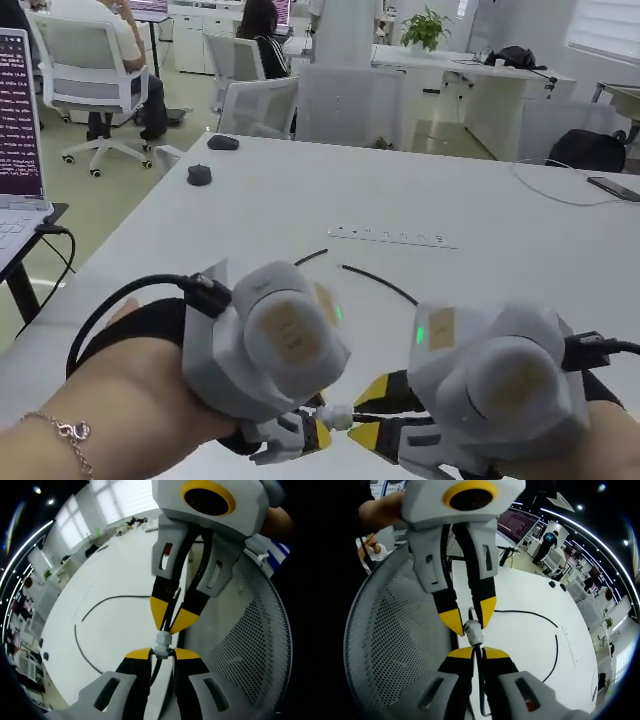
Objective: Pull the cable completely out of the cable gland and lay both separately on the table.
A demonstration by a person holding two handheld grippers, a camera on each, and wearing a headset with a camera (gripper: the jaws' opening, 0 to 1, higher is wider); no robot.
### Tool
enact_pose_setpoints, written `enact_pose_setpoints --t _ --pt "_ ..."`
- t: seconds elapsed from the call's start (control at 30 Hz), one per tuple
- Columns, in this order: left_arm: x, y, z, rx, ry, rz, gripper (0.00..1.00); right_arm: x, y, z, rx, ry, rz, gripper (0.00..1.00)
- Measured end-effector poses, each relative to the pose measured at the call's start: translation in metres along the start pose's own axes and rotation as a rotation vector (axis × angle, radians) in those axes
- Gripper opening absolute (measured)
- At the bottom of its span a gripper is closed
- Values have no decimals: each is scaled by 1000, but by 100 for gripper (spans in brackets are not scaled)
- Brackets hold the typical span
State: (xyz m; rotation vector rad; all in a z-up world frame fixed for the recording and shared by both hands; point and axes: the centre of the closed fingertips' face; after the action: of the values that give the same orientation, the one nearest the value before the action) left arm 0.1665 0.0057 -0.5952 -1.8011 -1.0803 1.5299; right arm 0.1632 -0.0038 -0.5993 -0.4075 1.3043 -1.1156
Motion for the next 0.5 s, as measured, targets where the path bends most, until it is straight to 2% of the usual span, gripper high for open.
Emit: enact_pose_setpoints --t 0.17,0.27,0.37,0.5 --pt "0 3 3 12 6 3 17 6 -1 -3 -10 17 5 3" --pt "10 3 1 0 27 -33 17 14 -3 -6 -24 -10 -21 3" --pt "16 0 -1 1 11 -35 17 22 -6 -5 -27 14 -27 3" --pt "25 -4 -9 -22 -7 -49 17 42 -10 2 -4 48 -60 3"
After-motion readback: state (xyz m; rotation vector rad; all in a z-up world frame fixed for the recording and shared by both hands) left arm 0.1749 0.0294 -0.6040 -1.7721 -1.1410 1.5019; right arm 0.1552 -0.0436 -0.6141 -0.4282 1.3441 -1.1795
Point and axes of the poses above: the centre of the closed fingertips' face, and the gripper's own axes: y roughly forward along the fingers, z roughly to its right, x roughly out of its underside, and after that the axes turned 4 degrees about -z, right-handed
